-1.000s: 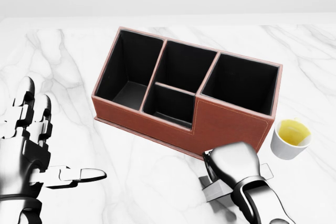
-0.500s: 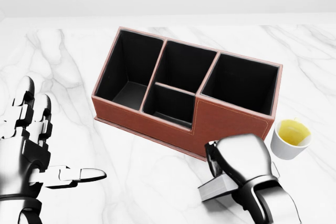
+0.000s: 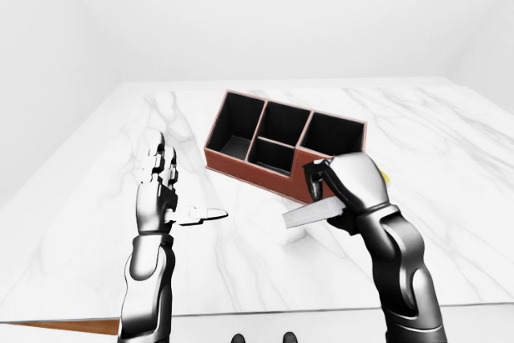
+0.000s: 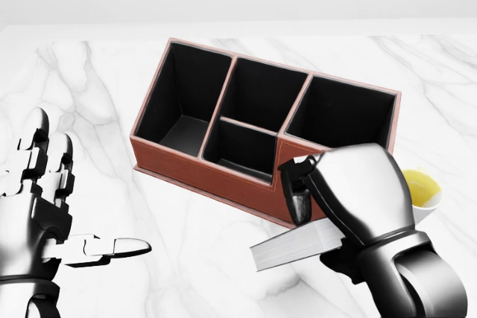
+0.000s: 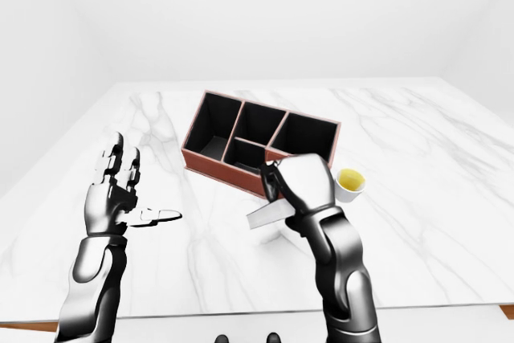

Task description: Pick up the book and place it in the right compartment of the caddy.

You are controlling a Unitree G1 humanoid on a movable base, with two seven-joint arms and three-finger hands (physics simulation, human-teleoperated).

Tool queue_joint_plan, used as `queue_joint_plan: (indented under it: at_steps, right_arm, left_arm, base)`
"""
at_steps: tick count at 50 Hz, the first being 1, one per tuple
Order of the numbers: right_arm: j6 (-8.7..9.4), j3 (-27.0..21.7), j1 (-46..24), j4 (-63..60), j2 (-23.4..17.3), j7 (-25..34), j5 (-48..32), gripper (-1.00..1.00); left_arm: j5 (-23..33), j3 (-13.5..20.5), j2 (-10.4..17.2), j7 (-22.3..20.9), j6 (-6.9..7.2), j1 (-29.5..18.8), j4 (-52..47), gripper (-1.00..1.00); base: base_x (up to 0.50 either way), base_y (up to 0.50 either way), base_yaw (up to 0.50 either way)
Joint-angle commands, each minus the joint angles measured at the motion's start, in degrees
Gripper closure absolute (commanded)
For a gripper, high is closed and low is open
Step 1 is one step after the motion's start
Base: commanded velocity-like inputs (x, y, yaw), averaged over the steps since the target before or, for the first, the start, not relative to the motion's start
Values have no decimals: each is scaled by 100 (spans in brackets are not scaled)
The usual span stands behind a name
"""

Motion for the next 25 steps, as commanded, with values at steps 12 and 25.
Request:
queue_joint_plan:
  at_steps: [12,25]
  right_arm:
    - [0,-155,-1186,-1266,109,293,944,100]
    - [0,-288,-2884,-1124,-152,355,1453,100]
  left_arm:
    - [-14,-1,1,-55,15,38,-52,-100]
    - [-7,-12,-12,-91,-3,64,-72,-100]
  base:
    - [0,0,0]
    - [0,0,0]
